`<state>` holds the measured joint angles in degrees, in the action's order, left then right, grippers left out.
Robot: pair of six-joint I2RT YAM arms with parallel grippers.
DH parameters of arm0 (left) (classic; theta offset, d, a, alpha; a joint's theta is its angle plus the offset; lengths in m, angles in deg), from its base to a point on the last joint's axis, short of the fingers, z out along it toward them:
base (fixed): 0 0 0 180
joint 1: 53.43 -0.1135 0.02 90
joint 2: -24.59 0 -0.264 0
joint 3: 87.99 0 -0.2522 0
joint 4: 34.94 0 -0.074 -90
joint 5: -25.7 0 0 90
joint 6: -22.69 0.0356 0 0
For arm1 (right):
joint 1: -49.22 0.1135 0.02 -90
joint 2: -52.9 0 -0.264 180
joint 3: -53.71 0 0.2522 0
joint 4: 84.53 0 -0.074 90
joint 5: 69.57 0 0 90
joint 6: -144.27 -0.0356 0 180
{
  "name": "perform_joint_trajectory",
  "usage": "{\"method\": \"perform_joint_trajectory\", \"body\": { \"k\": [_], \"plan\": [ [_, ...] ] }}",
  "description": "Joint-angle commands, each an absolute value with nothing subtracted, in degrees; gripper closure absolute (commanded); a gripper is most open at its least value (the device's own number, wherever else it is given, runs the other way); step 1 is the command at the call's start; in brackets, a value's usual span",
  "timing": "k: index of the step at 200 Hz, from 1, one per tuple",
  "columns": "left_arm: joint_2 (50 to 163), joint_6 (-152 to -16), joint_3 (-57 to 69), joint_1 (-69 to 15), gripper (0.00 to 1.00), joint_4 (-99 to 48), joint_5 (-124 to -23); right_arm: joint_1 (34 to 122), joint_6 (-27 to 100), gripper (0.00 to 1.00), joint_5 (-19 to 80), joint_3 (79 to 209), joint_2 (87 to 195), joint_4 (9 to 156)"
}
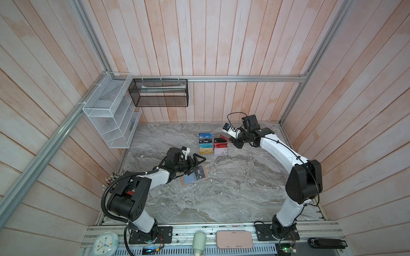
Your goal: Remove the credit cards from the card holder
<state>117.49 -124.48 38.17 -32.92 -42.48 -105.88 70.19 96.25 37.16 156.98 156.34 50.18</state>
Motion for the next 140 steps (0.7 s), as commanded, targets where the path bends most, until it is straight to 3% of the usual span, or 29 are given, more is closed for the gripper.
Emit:
{"method": "perform_joint_trajectory", "body": {
  "k": [1,67,140],
  "plan": [
    [119.45,-127.37,37.0,-31.7,0.0,-47.16,-103.93,69.36,103.33,1.0,42.65,160.57,159.31,45.11],
    [121.66,-129.18,35.11,-28.75,0.0,-53.6,-101.12,68.54,109.71,1.0,46.03,166.98,165.11,38.69],
    [118.08,-125.29,36.11,-23.51,0.0,-56.01,-89.1,68.44,111.31,1.0,44.21,169.42,169.75,36.67]
  ]
}}
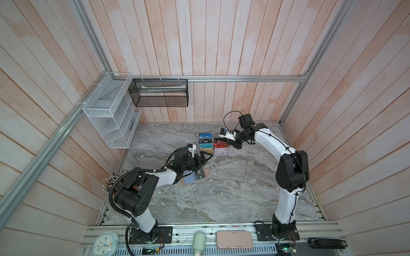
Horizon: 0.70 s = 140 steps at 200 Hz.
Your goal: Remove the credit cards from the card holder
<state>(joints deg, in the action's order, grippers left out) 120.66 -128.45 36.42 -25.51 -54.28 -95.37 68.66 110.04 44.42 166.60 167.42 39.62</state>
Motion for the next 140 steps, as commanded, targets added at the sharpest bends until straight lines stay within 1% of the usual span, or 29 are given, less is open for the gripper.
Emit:
{"method": "perform_joint_trajectory", "body": {
  "k": [1,16,34,140],
  "plan": [
    [118.0,-125.13,35.99,-23.4,0.0,-55.86,-88.83,68.45,111.31,1.0,44.19,169.55,169.82,36.6],
    [117.5,-123.04,35.14,-22.14,0.0,-53.84,-86.38,68.42,111.44,1.0,43.34,171.0,171.21,36.21],
    [117.83,-122.59,34.94,-21.63,0.0,-53.35,-85.67,68.72,112.14,1.0,42.43,172.42,172.71,35.76],
    [121.6,-122.86,34.3,-21.62,0.0,-53.44,-86.91,71.03,114.91,1.0,40.28,177.32,177.92,34.85]
  ]
}}
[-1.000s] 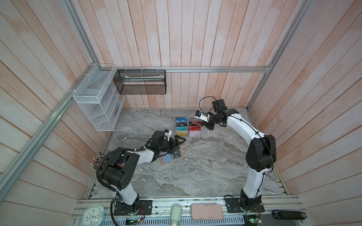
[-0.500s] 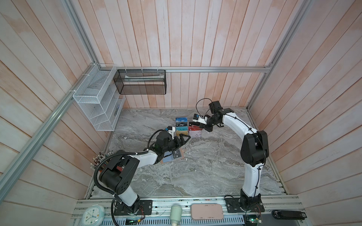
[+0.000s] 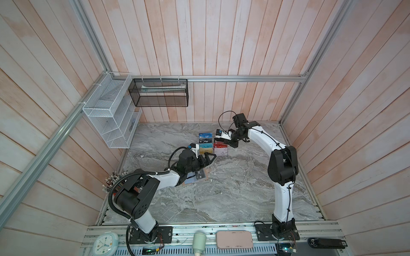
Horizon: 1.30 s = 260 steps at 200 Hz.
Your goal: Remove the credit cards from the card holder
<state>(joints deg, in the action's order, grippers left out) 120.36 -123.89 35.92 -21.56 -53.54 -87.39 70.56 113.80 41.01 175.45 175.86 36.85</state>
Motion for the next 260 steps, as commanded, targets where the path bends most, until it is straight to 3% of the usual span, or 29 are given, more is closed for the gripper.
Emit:
{"method": "perform_joint_trajectory", "body": {
  "k": [1,260],
  "plan": [
    [121.61,-122.86,34.3,-21.66,0.0,-53.39,-86.9,71.07,114.87,1.0,40.29,177.28,177.95,34.86],
    [124.86,-124.76,35.05,-23.62,0.0,-55.19,-89.64,71.9,116.14,0.98,34.12,178.66,180.0,38.58]
  ]
}}
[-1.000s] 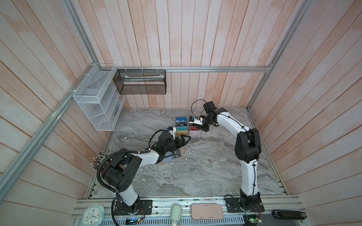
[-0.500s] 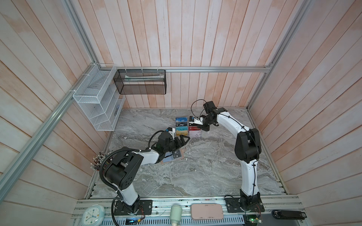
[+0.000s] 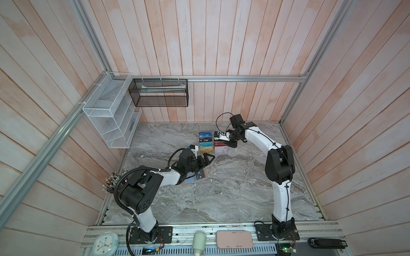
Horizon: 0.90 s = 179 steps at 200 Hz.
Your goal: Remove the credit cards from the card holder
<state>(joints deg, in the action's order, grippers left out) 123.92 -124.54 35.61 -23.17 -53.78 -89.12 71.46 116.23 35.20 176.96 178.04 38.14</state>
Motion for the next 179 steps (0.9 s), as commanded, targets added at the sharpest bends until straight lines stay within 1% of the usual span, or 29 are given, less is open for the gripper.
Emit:
{"method": "perform_joint_trajectory", "body": {
  "k": [1,20,58,81,101,121,137,154,179],
  "plan": [
    [124.87,-124.77,35.07,-23.63,0.0,-55.19,-89.62,71.9,116.14,0.97,34.13,178.65,180.0,38.66],
    [124.96,-124.85,35.11,-23.79,0.0,-55.29,-89.61,71.91,115.93,0.92,34.17,178.79,180.02,38.9],
    [125.31,-125.23,35.35,-23.86,0.0,-55.72,-89.88,71.98,115.54,0.85,34.39,178.95,179.98,39.76],
    [125.23,-125.4,35.48,-23.82,0.0,-55.89,-89.92,72.02,115.49,0.83,34.49,179.32,179.96,39.79],
    [125.18,-125.46,35.7,-23.86,0.0,-55.9,-89.9,71.98,115.25,0.77,34.73,179.41,179.67,40.13],
    [125.14,-125.53,35.82,-23.86,0.0,-55.9,-89.88,71.98,115.01,0.76,34.91,179.41,179.25,40.58],
    [125.1,-125.67,35.84,-23.82,0.0,-55.9,-90.01,72.01,114.84,0.71,34.87,179.37,179.05,40.84],
    [124.84,-125.84,35.97,-23.83,0.0,-55.91,-89.97,71.98,114.74,0.68,34.93,179.34,178.7,41.18],
    [124.38,-125.84,36.06,-23.82,0.0,-55.51,-89.89,71.98,114.24,0.67,35.35,179.44,177.99,41.16]
  ]
}}
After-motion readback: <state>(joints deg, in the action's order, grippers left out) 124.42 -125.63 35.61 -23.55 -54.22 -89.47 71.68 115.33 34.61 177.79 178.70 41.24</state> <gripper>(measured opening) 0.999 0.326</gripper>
